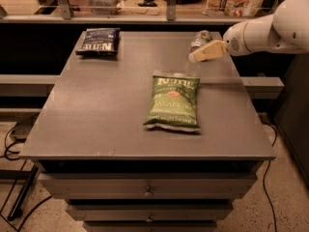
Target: Move 7up can near blue chip bag
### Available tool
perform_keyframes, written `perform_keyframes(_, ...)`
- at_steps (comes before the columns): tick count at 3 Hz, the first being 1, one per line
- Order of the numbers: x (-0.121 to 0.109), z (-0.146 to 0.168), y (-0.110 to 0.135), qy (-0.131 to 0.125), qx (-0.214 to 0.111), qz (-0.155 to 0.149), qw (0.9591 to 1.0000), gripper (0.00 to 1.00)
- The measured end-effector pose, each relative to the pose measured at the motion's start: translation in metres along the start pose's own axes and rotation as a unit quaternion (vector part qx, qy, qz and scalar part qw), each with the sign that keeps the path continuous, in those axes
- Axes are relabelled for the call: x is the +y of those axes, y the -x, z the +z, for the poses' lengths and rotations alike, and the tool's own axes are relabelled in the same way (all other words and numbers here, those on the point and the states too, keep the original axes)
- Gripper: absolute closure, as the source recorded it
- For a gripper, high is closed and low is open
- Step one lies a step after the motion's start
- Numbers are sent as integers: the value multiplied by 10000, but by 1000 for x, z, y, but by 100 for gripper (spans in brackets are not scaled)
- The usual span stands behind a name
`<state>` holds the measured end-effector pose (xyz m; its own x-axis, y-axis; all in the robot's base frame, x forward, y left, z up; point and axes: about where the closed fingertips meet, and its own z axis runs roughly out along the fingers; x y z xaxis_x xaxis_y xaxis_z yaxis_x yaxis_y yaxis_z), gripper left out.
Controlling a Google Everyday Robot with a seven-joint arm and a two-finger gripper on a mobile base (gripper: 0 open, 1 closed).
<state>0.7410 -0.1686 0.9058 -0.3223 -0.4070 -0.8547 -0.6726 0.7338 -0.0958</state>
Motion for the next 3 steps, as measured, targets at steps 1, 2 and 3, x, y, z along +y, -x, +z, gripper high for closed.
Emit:
perform_keyframes(1,-6,16,2,-126,-248,228,9994,0)
perform_keyframes(2,-18,34,8,-355,-568,442,9968,0)
perform_keyframes(3,-35,60,4,-498,-859,800,9918,0)
